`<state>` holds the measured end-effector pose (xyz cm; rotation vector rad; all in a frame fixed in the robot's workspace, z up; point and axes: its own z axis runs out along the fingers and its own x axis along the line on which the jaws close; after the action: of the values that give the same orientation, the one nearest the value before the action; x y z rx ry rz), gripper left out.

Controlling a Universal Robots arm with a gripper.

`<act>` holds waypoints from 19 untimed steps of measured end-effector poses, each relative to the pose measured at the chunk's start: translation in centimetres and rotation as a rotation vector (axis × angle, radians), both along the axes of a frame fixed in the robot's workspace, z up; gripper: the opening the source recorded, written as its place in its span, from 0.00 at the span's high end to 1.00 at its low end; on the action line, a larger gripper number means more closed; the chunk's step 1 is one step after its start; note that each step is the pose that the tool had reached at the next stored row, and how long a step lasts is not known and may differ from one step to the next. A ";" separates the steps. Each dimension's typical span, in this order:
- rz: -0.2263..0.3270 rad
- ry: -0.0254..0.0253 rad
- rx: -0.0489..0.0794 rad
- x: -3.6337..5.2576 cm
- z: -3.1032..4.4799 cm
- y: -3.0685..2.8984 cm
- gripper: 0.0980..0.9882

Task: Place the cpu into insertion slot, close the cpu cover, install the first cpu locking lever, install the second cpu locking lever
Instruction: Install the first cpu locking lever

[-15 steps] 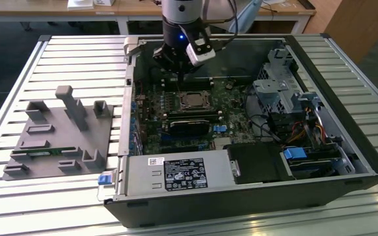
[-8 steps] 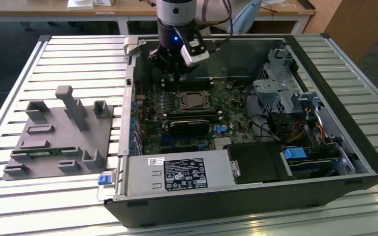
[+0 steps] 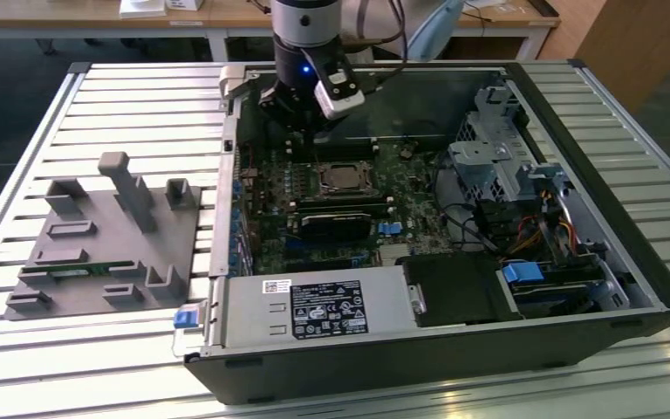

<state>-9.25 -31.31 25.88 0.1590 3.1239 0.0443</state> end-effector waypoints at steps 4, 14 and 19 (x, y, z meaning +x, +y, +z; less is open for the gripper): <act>0.001 -0.0001 0.000 -0.24 -0.18 0.32 1.00; 0.004 -0.0001 0.000 -0.60 -0.42 1.40 1.00; 0.008 0.0000 0.000 -0.60 -0.48 1.75 1.00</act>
<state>-9.86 -29.56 25.39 0.1463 3.1247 0.0444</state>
